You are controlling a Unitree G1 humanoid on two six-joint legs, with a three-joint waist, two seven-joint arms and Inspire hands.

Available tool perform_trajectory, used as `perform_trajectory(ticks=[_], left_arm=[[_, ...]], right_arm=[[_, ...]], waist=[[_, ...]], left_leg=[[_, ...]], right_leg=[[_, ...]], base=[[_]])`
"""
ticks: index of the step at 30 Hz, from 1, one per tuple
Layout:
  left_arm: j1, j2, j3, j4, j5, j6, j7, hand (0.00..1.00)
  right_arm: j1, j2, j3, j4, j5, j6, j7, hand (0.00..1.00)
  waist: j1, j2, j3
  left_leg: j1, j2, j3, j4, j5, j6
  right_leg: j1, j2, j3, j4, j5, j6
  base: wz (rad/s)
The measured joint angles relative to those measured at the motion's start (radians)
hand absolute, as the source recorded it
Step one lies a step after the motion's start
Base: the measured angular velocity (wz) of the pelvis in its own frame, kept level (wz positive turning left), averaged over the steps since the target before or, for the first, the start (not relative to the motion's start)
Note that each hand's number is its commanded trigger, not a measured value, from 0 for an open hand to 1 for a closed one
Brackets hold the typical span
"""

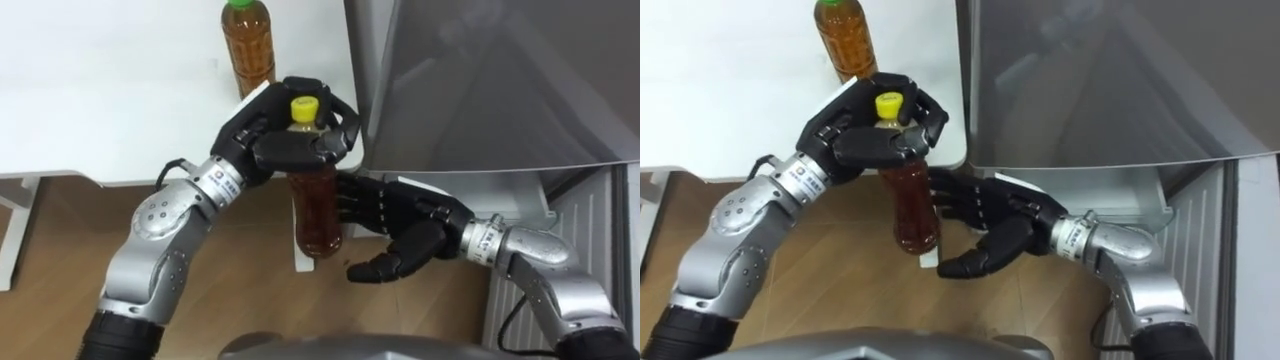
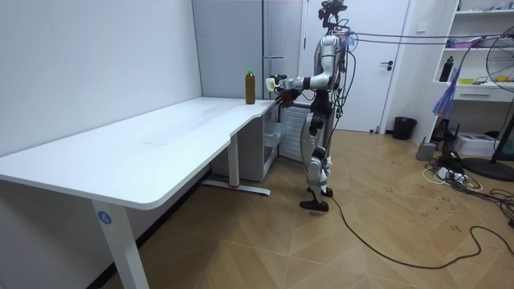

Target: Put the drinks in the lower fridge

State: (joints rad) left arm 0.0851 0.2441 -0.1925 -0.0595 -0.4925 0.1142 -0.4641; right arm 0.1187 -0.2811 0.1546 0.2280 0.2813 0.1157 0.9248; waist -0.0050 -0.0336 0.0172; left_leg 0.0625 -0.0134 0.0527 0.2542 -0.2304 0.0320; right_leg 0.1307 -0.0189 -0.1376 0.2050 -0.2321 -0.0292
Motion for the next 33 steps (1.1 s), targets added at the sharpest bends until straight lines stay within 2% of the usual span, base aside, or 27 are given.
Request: perform_trajectory(ticks=[8,9,11,12,13,14,19,23,25,30,33], left_arm=[[-0.003,0.034,-0.073,0.026,-0.007,0.0,-0.003,1.0],[-0.004,0.038,-0.084,0.026,-0.007,0.0,-0.006,1.0],[-0.004,0.046,-0.094,0.028,-0.007,0.0,-0.011,1.0],[-0.004,0.047,-0.102,0.028,-0.007,0.0,-0.013,1.0],[-0.004,0.049,-0.107,0.03,-0.007,0.0,-0.018,1.0],[-0.004,0.049,-0.108,0.031,-0.007,0.0,-0.021,1.0],[-0.004,0.055,-0.147,0.032,-0.045,0.001,-0.039,1.0],[-0.004,0.054,-0.169,0.036,-0.071,0.005,-0.054,1.0],[-0.004,0.052,-0.167,0.059,-0.132,0.011,-0.054,1.0],[-0.016,0.058,-0.182,0.06,-0.146,0.011,-0.064,1.0],[-0.016,0.068,-0.191,0.06,-0.174,0.011,-0.065,1.0]], right_arm=[[0.0,-0.011,0.084,-0.001,0.045,0.018,0.024,0.0],[0.0,-0.018,0.099,0.0,0.062,0.025,0.023,0.06],[0.0,-0.036,0.106,-0.003,0.085,0.031,0.025,0.61],[0.0,-0.041,0.111,-0.005,0.097,0.035,0.024,0.71],[0.0,-0.042,0.111,-0.005,0.108,0.04,0.021,0.9],[0.0,-0.042,0.111,-0.005,0.111,0.04,0.017,1.0],[0.0,-0.046,0.119,-0.003,0.113,0.04,-0.042,1.0],[-0.001,-0.046,0.131,-0.003,0.113,0.039,-0.043,1.0],[-0.001,-0.05,0.142,-0.005,0.114,0.032,-0.035,1.0],[-0.005,-0.054,0.153,-0.004,0.126,0.035,-0.038,1.0],[-0.014,-0.074,0.178,-0.005,0.144,0.022,-0.038,1.0]], waist=[[-0.016,-0.004,-0.0002],[-0.016,-0.004,-0.0001],[-0.015,-0.003,0.0002],[-0.014,-0.003,0.0002],[-0.014,-0.003,0.0002],[-0.014,-0.003,0.0002],[-0.013,-0.002,0.0008],[-0.014,-0.001,0.0009],[-0.014,0.002,0.0005],[-0.014,0.004,0.0006],[-0.014,0.006,0.0002]], left_leg=[[-0.002,0.001,0.0,0.003,0.0,0.0],[-0.002,0.001,0.001,0.003,0.0,0.0],[-0.006,0.001,0.003,0.003,0.0,0.0],[-0.01,0.002,0.003,0.003,0.0,0.0],[-0.012,0.002,0.003,0.005,0.0,0.0],[-0.014,0.002,0.003,0.006,0.0,0.0],[-0.018,0.002,0.004,0.009,-0.001,0.0],[-0.018,0.003,0.005,0.009,-0.002,-0.001],[-0.018,0.006,0.014,0.008,-0.002,-0.001],[-0.026,0.007,0.018,0.015,-0.002,-0.002],[-0.026,0.007,0.021,0.014,-0.002,-0.002]], right_leg=[[-0.002,0.001,0.001,0.001,0.003,0.0],[-0.003,0.001,0.004,0.002,0.003,0.0],[-0.011,0.001,0.008,0.007,0.003,0.0],[-0.014,0.002,0.009,0.016,0.003,0.0],[-0.017,0.002,0.012,0.016,0.003,0.0],[-0.019,0.002,0.012,0.016,0.003,0.0],[-0.027,0.003,0.016,0.018,0.003,0.0],[-0.029,0.004,0.018,0.019,0.003,0.0],[-0.033,0.006,0.025,0.022,0.003,0.0],[-0.04,0.006,0.025,0.033,0.003,0.0],[-0.044,0.005,0.028,0.034,0.003,0.0]], base=[[0.0],[0.0],[-0.03],[0.0],[0.0],[0.0],[0.0],[-0.01],[-0.09],[-0.02],[-0.04]])
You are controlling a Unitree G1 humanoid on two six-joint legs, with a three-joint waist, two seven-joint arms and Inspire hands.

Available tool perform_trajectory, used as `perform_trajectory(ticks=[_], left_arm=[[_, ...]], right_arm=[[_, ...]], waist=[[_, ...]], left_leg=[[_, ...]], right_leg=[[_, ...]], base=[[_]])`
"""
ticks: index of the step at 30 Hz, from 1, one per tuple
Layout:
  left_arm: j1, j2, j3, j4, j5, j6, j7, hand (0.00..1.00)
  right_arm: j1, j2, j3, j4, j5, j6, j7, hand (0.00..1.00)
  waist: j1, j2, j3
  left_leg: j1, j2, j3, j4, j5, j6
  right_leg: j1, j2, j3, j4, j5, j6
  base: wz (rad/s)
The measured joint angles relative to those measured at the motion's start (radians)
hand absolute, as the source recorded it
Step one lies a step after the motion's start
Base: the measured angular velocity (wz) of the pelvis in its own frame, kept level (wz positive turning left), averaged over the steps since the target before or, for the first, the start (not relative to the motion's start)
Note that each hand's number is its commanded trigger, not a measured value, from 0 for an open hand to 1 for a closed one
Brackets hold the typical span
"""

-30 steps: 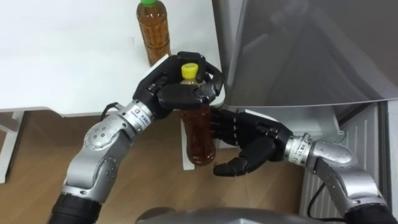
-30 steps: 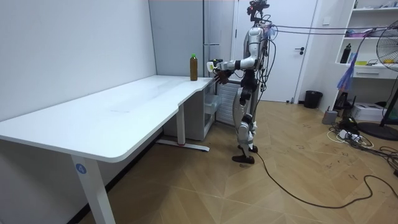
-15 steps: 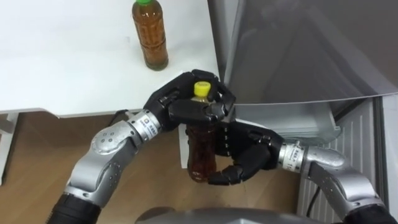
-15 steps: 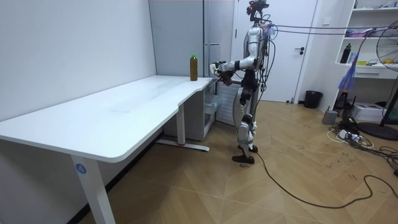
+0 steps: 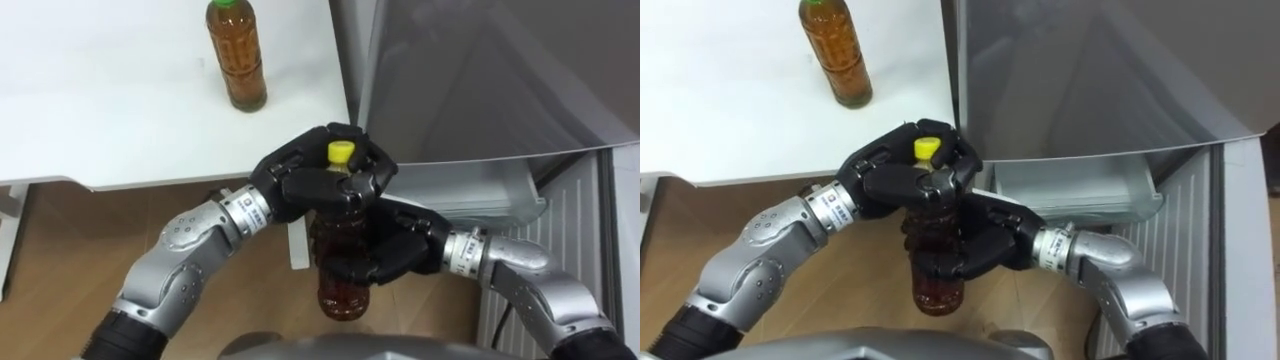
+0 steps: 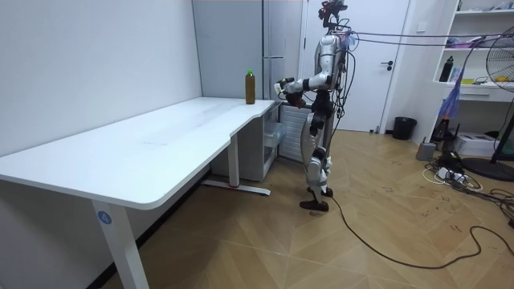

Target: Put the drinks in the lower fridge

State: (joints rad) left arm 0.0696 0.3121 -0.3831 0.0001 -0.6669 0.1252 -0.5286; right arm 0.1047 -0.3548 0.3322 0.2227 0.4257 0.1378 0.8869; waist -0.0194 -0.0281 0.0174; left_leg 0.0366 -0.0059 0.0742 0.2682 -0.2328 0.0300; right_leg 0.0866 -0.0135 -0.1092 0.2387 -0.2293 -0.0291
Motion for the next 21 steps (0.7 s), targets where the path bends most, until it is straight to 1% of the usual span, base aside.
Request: perform_trajectory(ticks=[5,7,8,9,14,17,21], left_arm=[[0.0,0.011,-0.009,0.0,-0.009,0.0,-0.002,1.0],[0.0,0.014,-0.011,0.0,-0.01,0.0,-0.003,0.7],[0.0,0.014,-0.011,0.0,-0.01,0.0,-0.004,0.12],[0.0,0.015,-0.013,0.0,-0.01,0.0,-0.006,0.0],[-0.003,0.019,-0.014,0.0,-0.01,-0.002,-0.007,0.0],[-0.019,0.028,-0.012,0.0,-0.009,-0.003,-0.007,0.0],[-0.029,0.025,-0.006,0.0,-0.001,-0.017,-0.007,0.0]], right_arm=[[-0.007,-0.007,0.019,0.0,0.002,-0.005,0.001,1.0],[-0.007,-0.007,0.022,0.0,0.002,-0.006,0.002,1.0],[-0.008,-0.007,0.023,0.0,0.002,-0.006,0.002,1.0],[-0.008,-0.007,0.025,0.0,0.003,-0.006,0.002,1.0],[-0.008,-0.011,0.039,0.0,0.006,-0.006,0.005,1.0],[-0.008,-0.016,0.045,0.007,0.006,-0.004,0.02,1.0],[-0.007,-0.019,0.046,0.043,0.006,0.017,0.026,1.0]], waist=[[0.0,0.002,0.0001],[0.0,0.002,0.0001],[0.0,0.002,0.0001],[0.0,0.002,0.0001],[-0.001,0.002,0.0001],[0.0,0.002,0.0004],[0.003,0.007,0.0036]], left_leg=[[0.0,0.0,0.001,-0.001,0.0,0.0],[-0.001,0.0,0.001,-0.001,0.0,0.0],[-0.001,0.0,0.001,-0.001,0.0,0.0],[-0.001,0.0,0.001,-0.001,0.0,0.0],[-0.001,0.0,0.001,-0.001,0.0,0.0],[-0.003,0.0,0.004,0.002,0.0,0.0],[0.002,0.0,0.005,-0.001,0.0,0.0]], right_leg=[[0.0,0.0,0.002,0.002,0.0,0.0],[0.0,0.0,0.002,0.002,0.0,0.0],[0.0,0.0,0.002,0.002,0.0,0.0],[0.0,0.0,0.002,0.002,0.0,0.0],[0.001,0.0,0.001,0.001,0.0,0.0],[0.002,-0.001,0.0,0.0,0.0,0.0],[0.008,-0.001,0.0,-0.001,0.0,0.0]], base=[[-0.01],[0.0],[0.0],[0.0],[0.0],[0.0],[-0.01]])
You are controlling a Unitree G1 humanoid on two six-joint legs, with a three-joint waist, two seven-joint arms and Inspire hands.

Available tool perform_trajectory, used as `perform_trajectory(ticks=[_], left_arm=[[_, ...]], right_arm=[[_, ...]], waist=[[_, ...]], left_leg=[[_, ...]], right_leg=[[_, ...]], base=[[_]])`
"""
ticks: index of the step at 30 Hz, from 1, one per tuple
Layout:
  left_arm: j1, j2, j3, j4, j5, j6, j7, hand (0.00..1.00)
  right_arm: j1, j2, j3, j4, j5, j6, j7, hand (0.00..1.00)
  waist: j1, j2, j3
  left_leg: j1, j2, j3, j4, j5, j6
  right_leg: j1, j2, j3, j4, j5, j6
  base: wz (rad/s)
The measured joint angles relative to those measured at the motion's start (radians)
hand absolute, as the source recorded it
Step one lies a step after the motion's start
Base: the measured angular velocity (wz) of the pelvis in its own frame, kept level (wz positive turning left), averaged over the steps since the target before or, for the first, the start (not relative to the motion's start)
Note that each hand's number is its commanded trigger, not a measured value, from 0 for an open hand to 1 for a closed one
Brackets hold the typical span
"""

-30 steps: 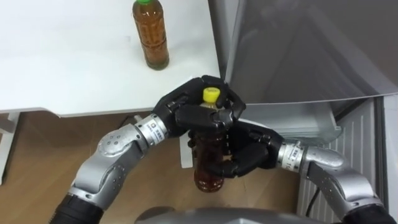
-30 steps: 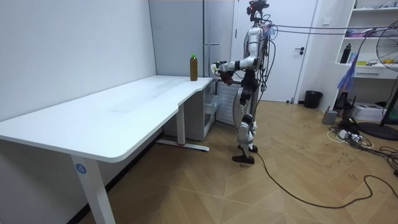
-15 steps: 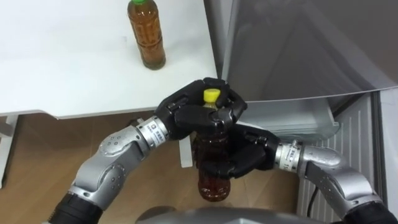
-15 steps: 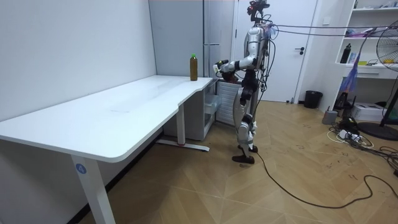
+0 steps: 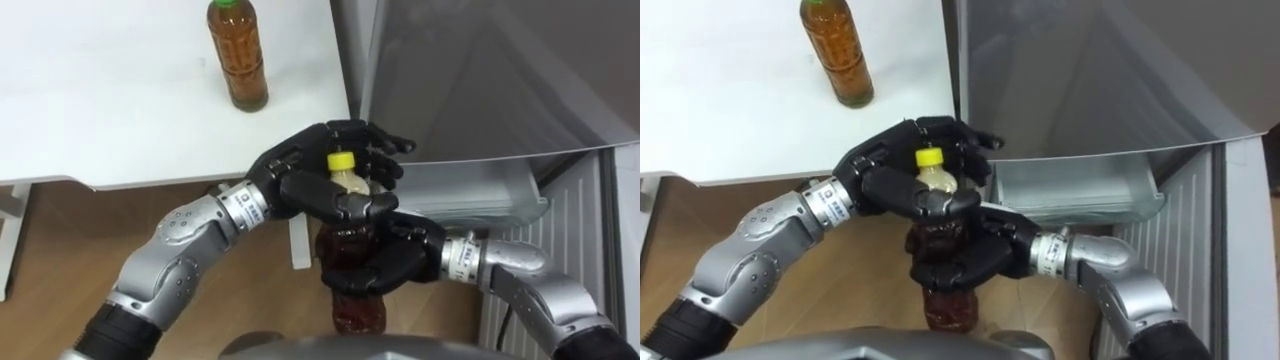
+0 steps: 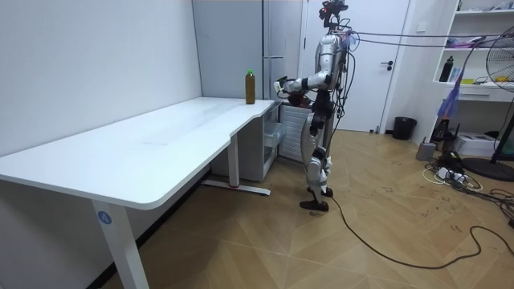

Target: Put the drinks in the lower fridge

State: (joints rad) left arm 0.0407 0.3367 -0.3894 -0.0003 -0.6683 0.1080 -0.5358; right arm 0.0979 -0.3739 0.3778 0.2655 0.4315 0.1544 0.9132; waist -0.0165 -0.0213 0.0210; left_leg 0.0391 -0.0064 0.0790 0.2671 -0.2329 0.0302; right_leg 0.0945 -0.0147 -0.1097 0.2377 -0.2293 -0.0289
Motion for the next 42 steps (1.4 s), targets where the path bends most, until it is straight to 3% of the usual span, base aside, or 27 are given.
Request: perform_trajectory(ticks=[3,7,11,15,17,19,22,30,35,39,42], left_arm=[[0.0,-0.001,0.025,-0.005,0.016,0.0,0.001,0.0],[0.0,0.001,0.073,-0.096,0.016,-0.002,0.003,0.0],[0.0,0.017,0.111,-0.14,0.016,-0.002,0.005,0.0],[0.0,0.019,0.222,-0.236,0.015,-0.004,0.032,0.0],[0.0,0.019,0.286,-0.303,0.014,-0.038,0.063,0.0],[-0.001,0.012,0.37,-0.362,0.014,-0.082,0.109,0.0],[-0.001,0.003,0.456,-0.421,0.013,-0.116,0.165,0.0],[-0.001,-0.009,0.607,-0.496,0.023,-0.165,0.32,0.0],[0.0,-0.013,0.732,-0.49,0.032,-0.207,0.47,0.0],[0.018,-0.024,0.872,-0.488,0.037,-0.252,0.632,0.0],[0.028,-0.048,0.962,-0.463,0.062,-0.28,0.729,0.0]], right_arm=[[0.0,-0.003,-0.006,0.01,-0.001,0.003,0.029,1.0],[0.002,-0.015,-0.006,0.017,-0.01,0.037,0.057,1.0],[0.003,-0.016,-0.012,0.017,-0.011,0.045,0.065,1.0],[0.026,-0.015,-0.074,0.012,-0.011,0.043,0.067,1.0],[0.054,-0.018,-0.116,0.011,-0.012,0.043,0.069,1.0],[0.082,-0.017,-0.149,-0.001,-0.049,0.043,0.07,1.0],[0.095,-0.014,-0.176,-0.005,-0.088,0.043,0.08,1.0],[0.167,-0.006,-0.219,-0.046,-0.152,0.042,0.083,1.0],[0.228,0.015,-0.287,-0.047,-0.164,0.037,0.084,1.0],[0.253,0.032,-0.326,-0.047,-0.168,0.018,0.07,1.0],[0.265,0.034,-0.336,-0.047,-0.183,0.016,0.068,1.0]], waist=[[-0.003,0.004,-0.0007],[0.003,0.007,-0.0022],[0.003,0.013,-0.0054],[0.023,0.015,-0.0065],[0.032,0.016,-0.0069],[0.053,0.016,-0.0073],[0.066,0.02,-0.0103],[0.126,0.021,-0.0118],[0.16,0.022,-0.0107],[0.19,0.025,-0.0112],[0.215,0.025,-0.0113]], left_leg=[[-0.011,0.001,-0.001,0.002,0.0,0.0],[-0.011,0.001,-0.001,0.003,0.0,0.0],[-0.008,0.001,-0.001,0.002,0.0,0.0],[-0.007,0.002,0.001,0.002,0.001,0.0],[0.001,0.002,0.0,0.0,0.001,0.0],[0.026,0.001,0.001,-0.015,0.001,0.0],[0.026,0.001,0.001,-0.018,0.0,0.0],[0.038,-0.001,0.001,-0.03,0.001,0.0],[0.06,-0.002,-0.004,-0.033,0.001,-0.001],[0.082,-0.002,-0.001,-0.053,0.002,-0.003],[0.089,-0.002,-0.001,-0.055,0.002,-0.003]], right_leg=[[-0.01,0.0,-0.006,0.0,0.0,0.0],[-0.01,-0.001,-0.007,-0.001,0.0,0.0],[-0.008,-0.002,-0.019,-0.001,0.0,0.0],[-0.008,-0.001,-0.016,-0.002,0.0,-0.001],[-0.002,-0.002,-0.018,-0.004,0.0,-0.001],[0.018,-0.002,-0.031,-0.018,0.0,-0.001],[0.018,-0.002,-0.032,-0.019,0.0,-0.001],[0.028,-0.004,-0.044,-0.028,0.0,0.0],[0.056,-0.005,-0.062,-0.039,0.0,0.0],[0.068,-0.003,-0.06,-0.049,0.001,0.0],[0.076,-0.005,-0.071,-0.052,0.001,0.0]], base=[[-0.01],[0.0],[0.0],[-0.01],[0.0],[-0.02],[0.0],[0.0],[0.01],[-0.08],[0.03]])
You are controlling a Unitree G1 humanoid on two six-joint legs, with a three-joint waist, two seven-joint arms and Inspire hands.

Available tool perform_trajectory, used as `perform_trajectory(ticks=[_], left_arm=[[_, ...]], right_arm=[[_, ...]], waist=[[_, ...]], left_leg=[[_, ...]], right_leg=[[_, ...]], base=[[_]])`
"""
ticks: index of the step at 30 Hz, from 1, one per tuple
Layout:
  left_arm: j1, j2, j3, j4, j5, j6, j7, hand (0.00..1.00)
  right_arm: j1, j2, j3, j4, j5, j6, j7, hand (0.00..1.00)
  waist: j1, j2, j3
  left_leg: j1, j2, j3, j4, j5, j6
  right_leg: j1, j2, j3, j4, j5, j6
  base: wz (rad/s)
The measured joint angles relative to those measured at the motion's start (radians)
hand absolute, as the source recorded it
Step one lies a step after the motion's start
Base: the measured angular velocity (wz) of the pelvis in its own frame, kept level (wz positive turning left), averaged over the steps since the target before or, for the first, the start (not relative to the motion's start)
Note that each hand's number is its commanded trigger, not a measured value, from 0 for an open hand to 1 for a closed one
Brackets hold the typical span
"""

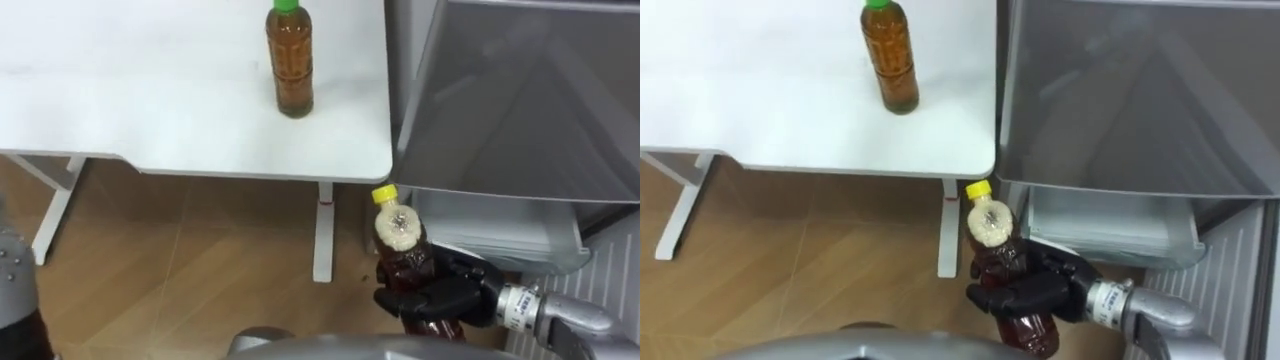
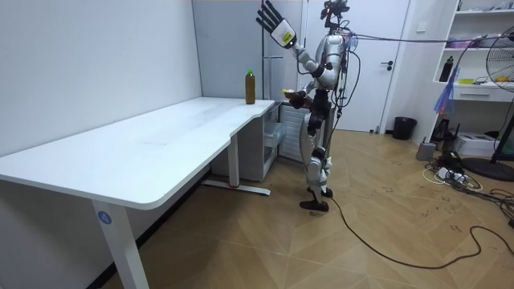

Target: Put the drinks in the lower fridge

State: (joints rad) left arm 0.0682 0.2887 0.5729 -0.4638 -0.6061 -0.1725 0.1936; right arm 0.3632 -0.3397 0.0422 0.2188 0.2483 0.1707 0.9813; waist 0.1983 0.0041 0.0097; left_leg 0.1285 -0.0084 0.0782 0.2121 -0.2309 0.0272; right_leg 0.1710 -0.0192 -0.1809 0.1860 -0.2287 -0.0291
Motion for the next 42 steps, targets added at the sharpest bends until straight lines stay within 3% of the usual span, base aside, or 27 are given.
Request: perform_trajectory(ticks=[4,7,11,14,20,23,26,28,33,36,40,42], left_arm=[[0.054,-0.019,0.083,0.077,0.013,-0.02,0.132,0.0],[0.098,-0.028,0.092,0.148,0.009,-0.02,0.218,0.0],[0.1,-0.032,0.081,0.312,0.005,-0.017,0.287,0.0],[0.123,-0.035,0.047,0.459,-0.005,0.005,0.308,0.0],[0.201,-0.055,-0.12,0.785,-0.241,0.047,0.295,0.0],[0.244,-0.07,-0.194,0.909,-0.388,0.064,0.244,0.0],[0.261,-0.072,-0.271,1.058,-0.479,0.094,0.139,0.0],[0.278,-0.072,-0.312,1.217,-0.522,0.127,0.04,0.0],[0.304,-0.082,-0.349,1.492,-0.519,0.213,-0.124,0.0],[0.306,-0.085,-0.351,1.624,-0.486,0.229,-0.187,0.0],[0.292,-0.085,-0.408,1.686,-0.323,0.272,-0.241,0.0],[0.272,-0.087,-0.448,1.704,-0.296,0.285,-0.254,0.0]], right_arm=[[0.021,0.018,-0.003,0.0,-0.025,-0.002,-0.014,1.0],[0.021,0.024,-0.003,0.0,-0.024,-0.002,-0.048,1.0],[0.019,0.041,0.001,0.0,-0.024,0.006,-0.088,1.0],[0.013,0.049,0.011,0.0,-0.021,0.021,-0.111,1.0],[0.012,0.066,0.033,0.007,0.016,0.03,-0.162,1.0],[0.009,0.066,0.034,0.027,0.062,0.031,-0.171,1.0],[-0.011,0.066,0.029,0.097,0.138,0.053,-0.173,1.0],[-0.039,0.066,0.011,0.136,0.149,0.071,-0.174,1.0],[-0.064,0.061,-0.001,0.234,0.225,0.095,-0.23,1.0],[-0.068,0.063,-0.008,0.271,0.226,0.095,-0.25,1.0],[-0.073,0.065,-0.006,0.33,0.289,0.095,-0.278,1.0],[-0.073,0.064,-0.005,0.358,0.349,0.095,-0.3,1.0]], waist=[[0.028,-0.008,-0.0065],[0.037,-0.011,-0.0084],[0.042,-0.013,-0.0077],[0.044,-0.015,-0.0083],[0.034,-0.03,-0.0091],[0.022,-0.036,-0.0076],[0.015,-0.036,-0.0068],[-0.009,-0.032,-0.006],[-0.032,-0.027,-0.0048],[-0.036,-0.023,-0.0045],[-0.065,-0.015,-0.0018],[-0.068,-0.011,-0.0001]], left_leg=[[0.003,0.001,-0.002,-0.003,0.001,-0.001],[0.002,0.0,-0.003,-0.001,0.001,-0.001],[0.006,-0.001,-0.012,-0.003,0.0,-0.001],[0.006,-0.004,-0.018,-0.007,0.001,-0.001],[0.003,-0.006,-0.02,0.001,0.002,-0.001],[0.0,-0.005,-0.022,-0.001,0.001,-0.001],[0.0,-0.005,-0.023,-0.007,0.001,-0.001],[-0.009,-0.005,-0.026,-0.007,0.001,-0.001],[0.0,-0.004,-0.023,-0.01,-0.002,-0.002],[-0.002,-0.004,-0.022,-0.012,-0.003,-0.001],[-0.024,-0.006,-0.033,0.002,-0.003,0.0],[-0.029,-0.006,-0.032,0.007,-0.003,0.0]], right_leg=[[0.005,0.0,-0.024,-0.002,0.0,0.0],[0.005,0.001,-0.028,-0.001,0.0,0.0],[0.021,0.001,-0.04,-0.001,0.0,0.0],[0.021,0.0,-0.041,-0.004,0.0,0.001],[0.023,-0.004,-0.045,-0.019,0.001,0.002],[0.024,-0.004,-0.045,-0.018,0.001,0.002],[0.021,-0.004,-0.045,-0.017,0.001,0.003],[0.022,-0.004,-0.047,-0.017,0.001,0.003],[0.02,-0.003,-0.041,-0.016,0.001,0.003],[0.02,-0.003,-0.041,-0.016,0.001,0.003],[0.017,-0.004,-0.042,-0.016,0.002,0.004],[0.015,-0.003,-0.037,-0.016,0.002,0.004]], base=[[0.04],[0.0],[0.05],[0.03],[0.01],[0.0],[0.02],[0.05],[-0.03],[0.03],[0.11],[0.02]])
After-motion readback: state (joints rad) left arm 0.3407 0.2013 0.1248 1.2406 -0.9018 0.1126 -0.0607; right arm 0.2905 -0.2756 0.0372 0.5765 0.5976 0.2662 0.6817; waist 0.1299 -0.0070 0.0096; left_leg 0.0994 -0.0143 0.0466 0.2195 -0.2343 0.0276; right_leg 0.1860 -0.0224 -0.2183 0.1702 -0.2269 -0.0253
